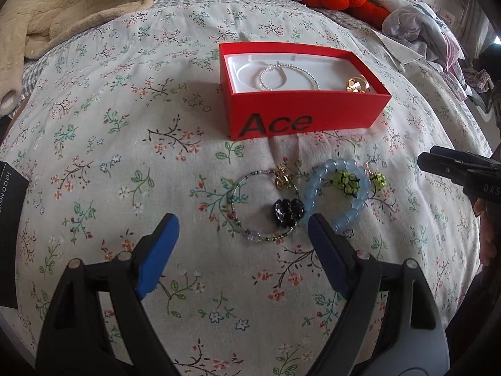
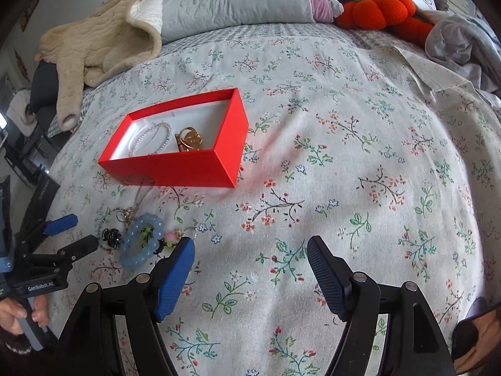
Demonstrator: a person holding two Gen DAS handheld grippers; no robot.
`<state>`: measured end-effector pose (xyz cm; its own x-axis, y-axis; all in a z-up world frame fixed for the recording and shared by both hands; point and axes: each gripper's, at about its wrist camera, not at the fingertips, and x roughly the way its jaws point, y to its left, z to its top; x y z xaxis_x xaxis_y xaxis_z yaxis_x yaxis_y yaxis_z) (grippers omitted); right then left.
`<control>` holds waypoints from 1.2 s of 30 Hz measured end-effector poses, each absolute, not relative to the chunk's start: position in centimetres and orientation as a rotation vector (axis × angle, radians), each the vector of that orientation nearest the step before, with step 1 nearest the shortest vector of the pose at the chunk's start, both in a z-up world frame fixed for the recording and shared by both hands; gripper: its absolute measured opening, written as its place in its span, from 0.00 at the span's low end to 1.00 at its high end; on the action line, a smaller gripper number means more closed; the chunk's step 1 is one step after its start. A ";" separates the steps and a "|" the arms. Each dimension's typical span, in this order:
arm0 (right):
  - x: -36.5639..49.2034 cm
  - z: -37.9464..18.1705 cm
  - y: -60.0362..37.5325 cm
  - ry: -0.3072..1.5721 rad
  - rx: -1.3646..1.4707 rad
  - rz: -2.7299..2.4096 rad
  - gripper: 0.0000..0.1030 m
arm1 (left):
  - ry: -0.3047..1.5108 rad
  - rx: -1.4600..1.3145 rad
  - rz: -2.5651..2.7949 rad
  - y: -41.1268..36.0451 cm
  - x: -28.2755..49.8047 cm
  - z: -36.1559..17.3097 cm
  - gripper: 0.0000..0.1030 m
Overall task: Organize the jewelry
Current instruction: 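Lower the left gripper onto the black flower hair clip and close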
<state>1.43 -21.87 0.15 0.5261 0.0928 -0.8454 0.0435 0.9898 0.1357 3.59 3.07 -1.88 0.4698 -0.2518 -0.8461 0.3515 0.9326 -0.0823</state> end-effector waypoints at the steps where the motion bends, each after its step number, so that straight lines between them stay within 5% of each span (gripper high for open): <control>1: 1.3 -0.3 -21.9 1.032 0.154 0.022 0.73 | 1.015 0.116 -0.377 3.0 3.3 -2.0 0.82; 8: 0.5 -1.7 -21.1 1.079 0.094 0.014 0.73 | 0.987 0.151 -0.438 2.0 2.3 -2.2 0.80; 14: 0.2 -1.9 -20.1 1.083 0.009 0.016 0.73 | 1.023 0.126 -0.495 1.1 2.8 -2.7 0.50; 20: 0.0 -1.8 -19.1 1.077 -0.012 0.047 0.73 | 1.032 0.129 -0.474 0.4 3.5 -3.1 0.44; 24: 0.0 -1.6 -18.6 1.071 -0.014 0.059 0.73 | 1.032 0.120 -0.464 0.3 3.8 -3.2 0.27; 36: 0.8 -0.3 -16.0 1.017 -0.004 0.125 0.73 | 0.992 0.076 -0.412 1.7 3.7 -1.3 0.26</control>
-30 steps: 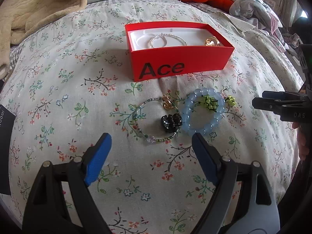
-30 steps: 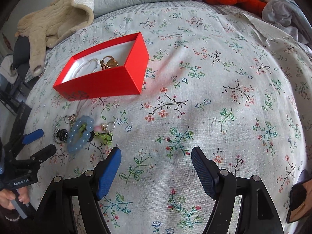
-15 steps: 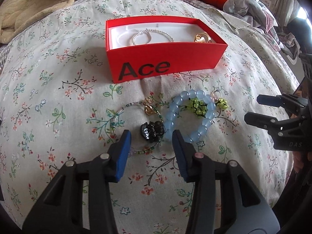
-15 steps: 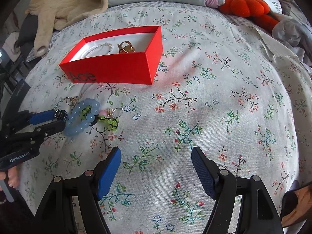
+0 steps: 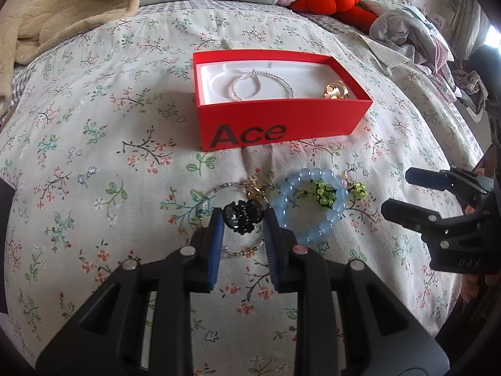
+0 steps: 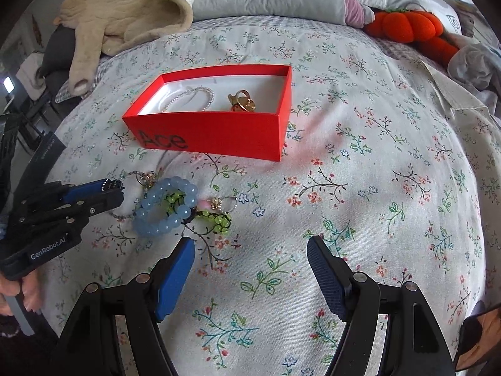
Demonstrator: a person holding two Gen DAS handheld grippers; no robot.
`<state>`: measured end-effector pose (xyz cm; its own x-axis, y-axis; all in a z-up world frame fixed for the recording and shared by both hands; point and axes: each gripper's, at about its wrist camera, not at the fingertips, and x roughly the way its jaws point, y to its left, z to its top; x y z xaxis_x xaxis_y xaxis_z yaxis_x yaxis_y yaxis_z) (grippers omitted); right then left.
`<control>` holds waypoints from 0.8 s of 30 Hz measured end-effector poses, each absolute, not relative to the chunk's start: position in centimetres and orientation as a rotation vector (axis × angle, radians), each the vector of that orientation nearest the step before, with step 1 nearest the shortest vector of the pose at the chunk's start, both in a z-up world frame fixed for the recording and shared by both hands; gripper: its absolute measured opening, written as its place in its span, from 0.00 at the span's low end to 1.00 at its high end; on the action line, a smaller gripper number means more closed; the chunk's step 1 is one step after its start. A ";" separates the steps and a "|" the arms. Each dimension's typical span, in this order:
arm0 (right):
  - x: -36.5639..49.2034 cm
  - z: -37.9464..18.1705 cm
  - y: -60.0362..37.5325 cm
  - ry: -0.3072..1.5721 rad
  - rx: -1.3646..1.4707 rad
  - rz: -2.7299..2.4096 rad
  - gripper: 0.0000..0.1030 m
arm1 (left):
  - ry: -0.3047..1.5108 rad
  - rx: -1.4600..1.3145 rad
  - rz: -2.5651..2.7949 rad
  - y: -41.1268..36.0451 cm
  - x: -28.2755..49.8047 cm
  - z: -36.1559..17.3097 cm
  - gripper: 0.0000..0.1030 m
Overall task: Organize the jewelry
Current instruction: 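Lower the left gripper onto the black flower hair clip and close, then grasp the light blue bead bracelet with the right gripper while the left holds the clip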
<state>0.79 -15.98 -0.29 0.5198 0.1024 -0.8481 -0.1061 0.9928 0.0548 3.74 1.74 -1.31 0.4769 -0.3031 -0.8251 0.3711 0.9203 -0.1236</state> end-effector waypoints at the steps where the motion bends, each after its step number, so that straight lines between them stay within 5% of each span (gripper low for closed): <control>1: 0.7 -0.2 -15.5 1.015 -0.003 0.143 0.71 | 0.993 0.072 -0.405 2.0 3.8 -1.2 0.26; 7: 0.9 -1.8 -12.2 1.085 0.052 0.281 0.51 | 0.999 0.052 -0.387 3.2 3.7 -0.8 0.26; 15: 2.6 -3.1 -11.5 1.103 0.162 0.274 0.47 | 0.992 0.048 -0.398 3.9 3.6 -0.4 0.26; 24: 3.7 -3.3 -11.9 1.090 0.215 0.205 0.25 | 0.999 0.042 -0.394 4.3 3.7 -0.6 0.26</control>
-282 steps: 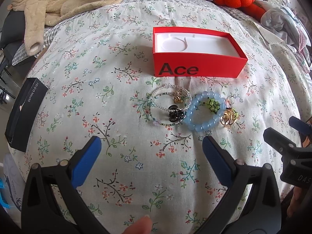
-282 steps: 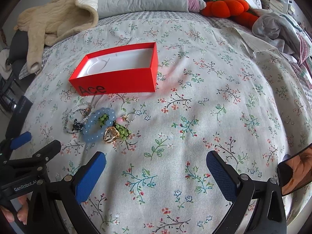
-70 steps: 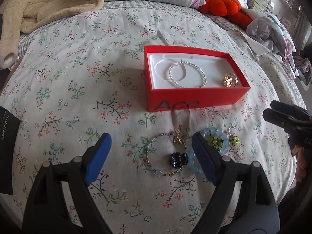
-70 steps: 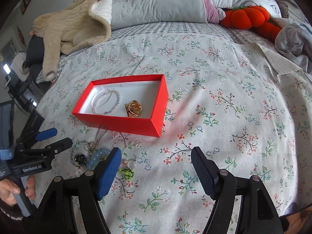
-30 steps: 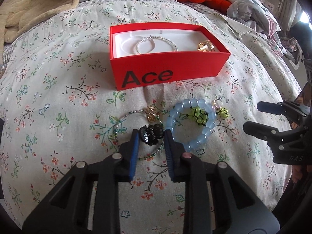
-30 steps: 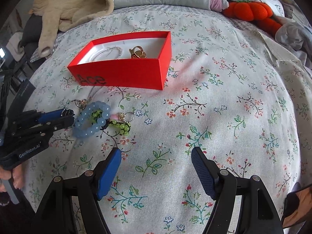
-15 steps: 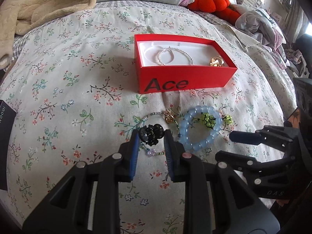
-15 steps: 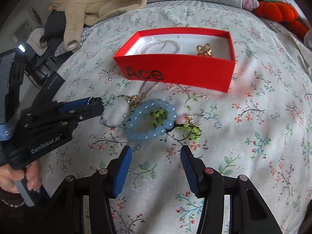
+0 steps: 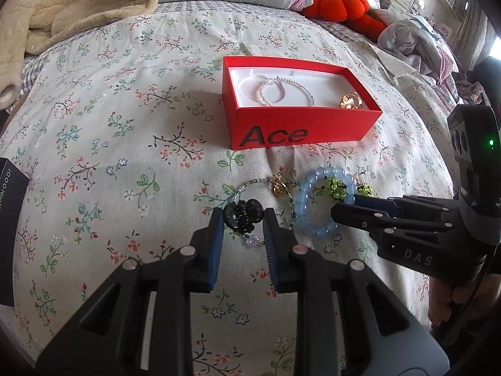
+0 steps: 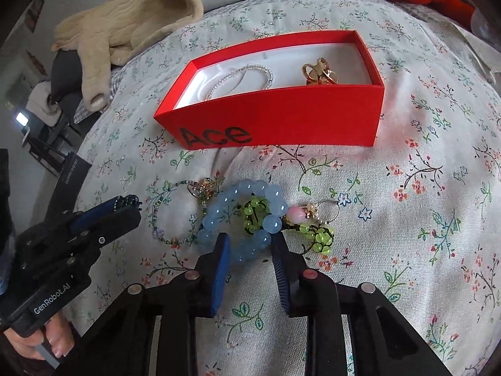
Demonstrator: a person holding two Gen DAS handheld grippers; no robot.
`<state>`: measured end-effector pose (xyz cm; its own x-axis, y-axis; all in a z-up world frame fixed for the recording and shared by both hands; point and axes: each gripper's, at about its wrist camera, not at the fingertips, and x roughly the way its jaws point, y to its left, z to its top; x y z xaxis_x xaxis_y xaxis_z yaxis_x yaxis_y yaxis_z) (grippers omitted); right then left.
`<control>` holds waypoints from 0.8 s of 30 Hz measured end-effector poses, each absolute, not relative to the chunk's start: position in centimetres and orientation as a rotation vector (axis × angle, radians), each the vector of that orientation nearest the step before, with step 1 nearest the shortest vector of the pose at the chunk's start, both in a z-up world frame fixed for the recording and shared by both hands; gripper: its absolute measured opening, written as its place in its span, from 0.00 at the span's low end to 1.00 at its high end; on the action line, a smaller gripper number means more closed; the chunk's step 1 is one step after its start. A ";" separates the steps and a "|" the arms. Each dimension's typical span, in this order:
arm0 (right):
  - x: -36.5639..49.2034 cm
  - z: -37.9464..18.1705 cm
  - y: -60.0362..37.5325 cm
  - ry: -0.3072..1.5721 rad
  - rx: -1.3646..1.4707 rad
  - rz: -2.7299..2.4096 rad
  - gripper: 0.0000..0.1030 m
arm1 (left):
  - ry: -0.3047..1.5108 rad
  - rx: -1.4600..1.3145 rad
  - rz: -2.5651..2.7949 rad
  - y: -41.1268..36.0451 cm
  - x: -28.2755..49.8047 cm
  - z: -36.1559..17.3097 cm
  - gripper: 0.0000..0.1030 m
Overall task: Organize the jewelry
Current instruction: 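Grasp the light blue bead bracelet with the right gripper while the left holds the clip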
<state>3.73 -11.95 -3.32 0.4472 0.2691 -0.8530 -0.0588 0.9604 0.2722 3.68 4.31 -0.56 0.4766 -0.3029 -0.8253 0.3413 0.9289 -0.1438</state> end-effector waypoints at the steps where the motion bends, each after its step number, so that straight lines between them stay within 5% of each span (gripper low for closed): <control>1: 3.7 -3.3 -11.9 1.090 0.206 0.206 0.23 | 1.001 0.042 -0.392 4.3 3.7 -0.6 0.26; 6: 2.7 -2.5 -12.1 1.088 0.178 0.229 0.10 | 1.001 0.040 -0.388 4.4 3.7 -0.6 0.26; 24: 2.1 -2.5 -12.9 1.104 0.224 0.249 0.18 | 1.005 0.029 -0.382 4.2 3.9 -0.3 0.26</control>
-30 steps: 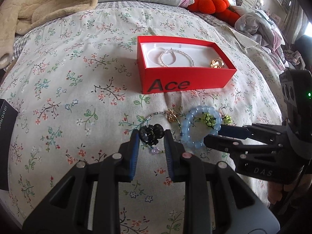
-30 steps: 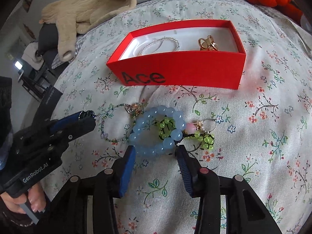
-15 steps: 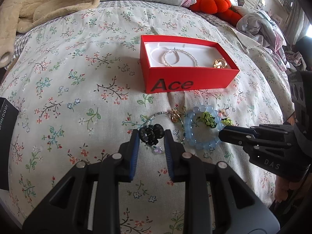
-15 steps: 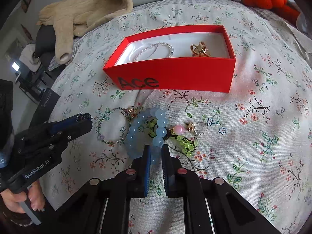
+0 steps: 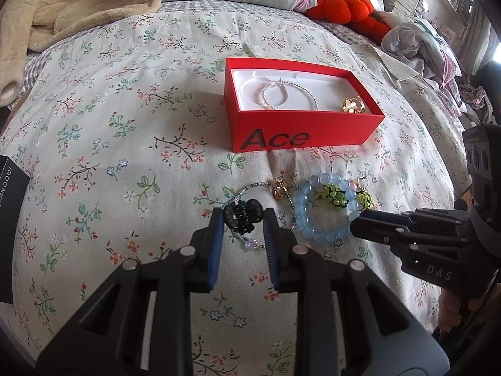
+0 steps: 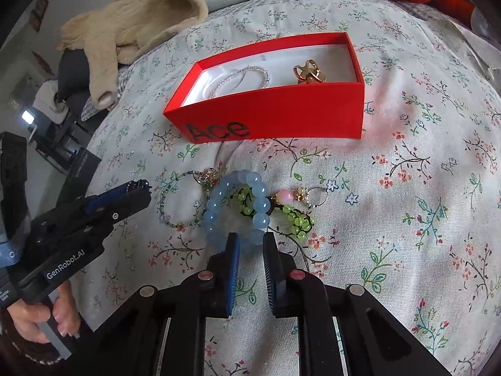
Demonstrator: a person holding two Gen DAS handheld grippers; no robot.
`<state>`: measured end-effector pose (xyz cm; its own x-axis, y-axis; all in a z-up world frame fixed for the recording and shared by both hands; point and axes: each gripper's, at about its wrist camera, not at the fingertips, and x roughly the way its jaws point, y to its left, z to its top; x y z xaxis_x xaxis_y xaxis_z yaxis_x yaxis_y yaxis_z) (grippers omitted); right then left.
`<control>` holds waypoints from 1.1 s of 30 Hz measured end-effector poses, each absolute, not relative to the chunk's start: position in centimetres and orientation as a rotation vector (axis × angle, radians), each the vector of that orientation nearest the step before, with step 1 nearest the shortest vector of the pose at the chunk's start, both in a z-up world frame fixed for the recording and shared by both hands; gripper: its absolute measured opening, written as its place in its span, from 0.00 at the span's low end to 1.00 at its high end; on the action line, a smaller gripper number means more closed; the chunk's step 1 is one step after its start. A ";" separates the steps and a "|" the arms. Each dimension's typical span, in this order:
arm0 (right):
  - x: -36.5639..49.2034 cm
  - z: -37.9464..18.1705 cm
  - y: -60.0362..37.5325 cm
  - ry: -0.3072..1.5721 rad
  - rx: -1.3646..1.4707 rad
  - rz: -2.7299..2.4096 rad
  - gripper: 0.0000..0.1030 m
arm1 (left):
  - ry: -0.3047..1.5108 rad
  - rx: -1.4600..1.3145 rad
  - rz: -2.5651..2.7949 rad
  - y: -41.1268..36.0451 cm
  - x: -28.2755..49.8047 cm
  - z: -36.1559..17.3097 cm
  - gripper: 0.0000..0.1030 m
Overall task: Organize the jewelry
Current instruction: 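Grasp the light blue bead bracelet with the right gripper while the left holds the clip, then lift the black clip into the box with left while right places the blue bracelet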
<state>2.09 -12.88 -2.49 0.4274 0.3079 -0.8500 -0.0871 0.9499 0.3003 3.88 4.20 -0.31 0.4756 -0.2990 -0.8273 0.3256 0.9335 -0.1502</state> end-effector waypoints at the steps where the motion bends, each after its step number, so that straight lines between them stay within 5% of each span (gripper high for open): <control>1: 2.1 -2.6 -12.7 1.108 0.223 0.251 0.22 | 1.006 0.029 -0.383 4.2 3.9 -0.3 0.26; 5: 2.0 -2.8 -12.3 1.098 0.242 0.265 0.52 | 1.007 0.027 -0.384 4.3 4.1 -0.3 0.26; 10: 2.3 -3.0 -11.8 1.086 0.233 0.239 0.54 | 1.003 0.022 -0.382 4.3 4.3 -0.1 0.26; 14: 2.8 -3.3 -11.7 1.067 0.234 0.191 0.44 | 1.006 0.023 -0.377 4.4 4.5 -0.2 0.26; 19: 3.1 -3.4 -11.9 1.071 0.188 0.118 0.12 | 1.009 0.029 -0.372 4.5 4.5 -0.4 0.26; 33: 2.2 2.6 -13.1 0.998 0.222 0.277 0.11 | 0.921 -0.072 -0.355 6.2 5.1 3.1 0.26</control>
